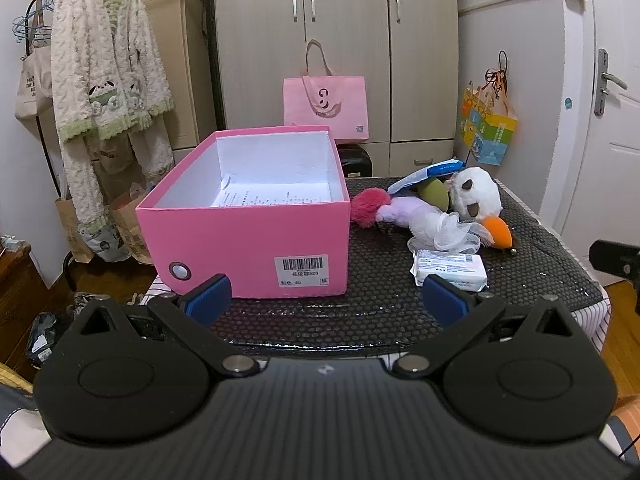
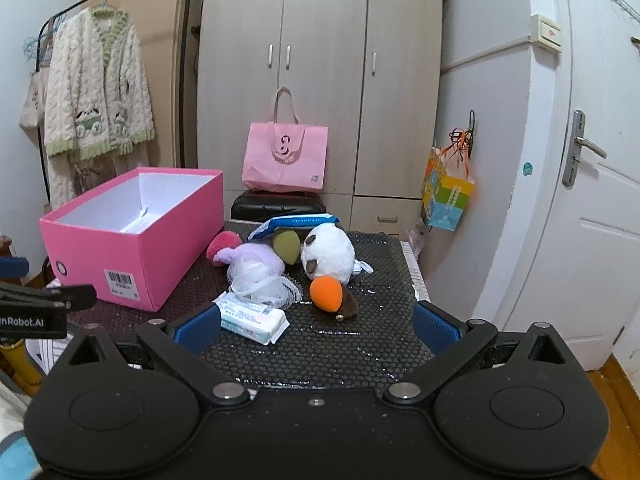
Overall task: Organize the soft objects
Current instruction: 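Move the left tool toward the white wipes pack while the right tool approaches the orange sponge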
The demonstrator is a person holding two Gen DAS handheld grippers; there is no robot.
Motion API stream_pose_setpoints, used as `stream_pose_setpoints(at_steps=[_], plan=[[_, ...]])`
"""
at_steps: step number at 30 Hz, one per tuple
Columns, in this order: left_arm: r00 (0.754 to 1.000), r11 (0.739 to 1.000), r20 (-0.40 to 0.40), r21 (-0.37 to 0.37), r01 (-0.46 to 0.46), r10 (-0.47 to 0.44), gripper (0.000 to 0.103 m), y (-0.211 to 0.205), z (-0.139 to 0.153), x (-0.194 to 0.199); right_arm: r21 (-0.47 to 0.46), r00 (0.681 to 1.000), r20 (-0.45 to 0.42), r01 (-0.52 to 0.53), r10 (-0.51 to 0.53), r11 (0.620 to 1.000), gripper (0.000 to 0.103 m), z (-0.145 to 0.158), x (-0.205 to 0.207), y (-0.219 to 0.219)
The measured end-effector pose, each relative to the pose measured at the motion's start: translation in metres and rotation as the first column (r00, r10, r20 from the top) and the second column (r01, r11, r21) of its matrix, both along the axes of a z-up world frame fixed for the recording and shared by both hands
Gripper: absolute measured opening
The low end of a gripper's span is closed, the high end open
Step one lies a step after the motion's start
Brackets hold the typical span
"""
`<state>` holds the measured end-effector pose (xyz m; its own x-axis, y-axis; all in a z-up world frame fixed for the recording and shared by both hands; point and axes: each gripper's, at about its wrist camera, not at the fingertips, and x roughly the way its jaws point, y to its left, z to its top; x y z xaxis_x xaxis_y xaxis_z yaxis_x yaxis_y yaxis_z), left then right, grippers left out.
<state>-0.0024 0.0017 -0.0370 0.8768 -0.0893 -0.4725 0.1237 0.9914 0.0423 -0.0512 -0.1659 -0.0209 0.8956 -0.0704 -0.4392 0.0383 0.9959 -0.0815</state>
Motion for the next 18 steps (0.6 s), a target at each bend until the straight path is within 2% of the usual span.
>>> stream_pose_setpoints(at_steps=[18], plan=[[0.999,0.999,0.029,0.03,0.014,-0.015,0.103,-0.0062,-0.0044,-0.0028,-0.023,1.0,-0.015,-0.001,0.0,1.0,0.103,-0.0054,0.001,0.0029]])
